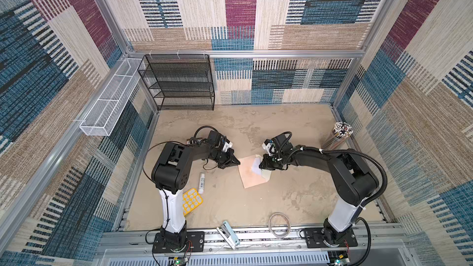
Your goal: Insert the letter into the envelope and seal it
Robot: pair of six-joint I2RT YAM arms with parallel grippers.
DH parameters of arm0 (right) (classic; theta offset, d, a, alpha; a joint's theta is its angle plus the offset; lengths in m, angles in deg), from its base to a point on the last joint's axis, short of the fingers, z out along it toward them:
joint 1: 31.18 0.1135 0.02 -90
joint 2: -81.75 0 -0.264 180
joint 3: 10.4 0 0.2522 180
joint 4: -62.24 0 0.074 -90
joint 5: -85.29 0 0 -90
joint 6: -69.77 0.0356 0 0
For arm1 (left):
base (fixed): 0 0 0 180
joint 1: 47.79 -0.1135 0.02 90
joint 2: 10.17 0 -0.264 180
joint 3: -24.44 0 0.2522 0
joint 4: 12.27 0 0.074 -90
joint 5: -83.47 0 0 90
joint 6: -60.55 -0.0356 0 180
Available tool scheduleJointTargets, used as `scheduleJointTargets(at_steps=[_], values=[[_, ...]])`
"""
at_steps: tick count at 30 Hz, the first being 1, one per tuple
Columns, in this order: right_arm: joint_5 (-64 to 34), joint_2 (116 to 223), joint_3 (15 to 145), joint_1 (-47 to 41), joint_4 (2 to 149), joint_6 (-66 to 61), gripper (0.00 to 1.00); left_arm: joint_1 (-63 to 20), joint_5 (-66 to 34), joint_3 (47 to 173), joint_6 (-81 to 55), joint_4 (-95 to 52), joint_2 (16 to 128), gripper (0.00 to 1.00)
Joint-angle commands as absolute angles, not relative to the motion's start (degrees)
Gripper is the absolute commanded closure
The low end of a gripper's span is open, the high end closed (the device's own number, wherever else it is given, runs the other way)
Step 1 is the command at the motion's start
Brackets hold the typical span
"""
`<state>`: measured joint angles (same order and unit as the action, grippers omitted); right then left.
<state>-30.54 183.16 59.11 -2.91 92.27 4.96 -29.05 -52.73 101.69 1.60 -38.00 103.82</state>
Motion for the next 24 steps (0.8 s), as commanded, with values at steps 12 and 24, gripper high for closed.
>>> scheduleJointTargets(at_steps=[12,24], values=[[-24.9,183.8,62.5,-3.0,99.4,0.4,1.00,-29.4,-51.5,103.3,-2.4,-41.7,103.6,0.87],[-27.8,187.8,65.0,-2.8,99.8,-0.8,1.00,-29.4,-52.7,103.6,-1.3,-40.0,105.0,0.81]])
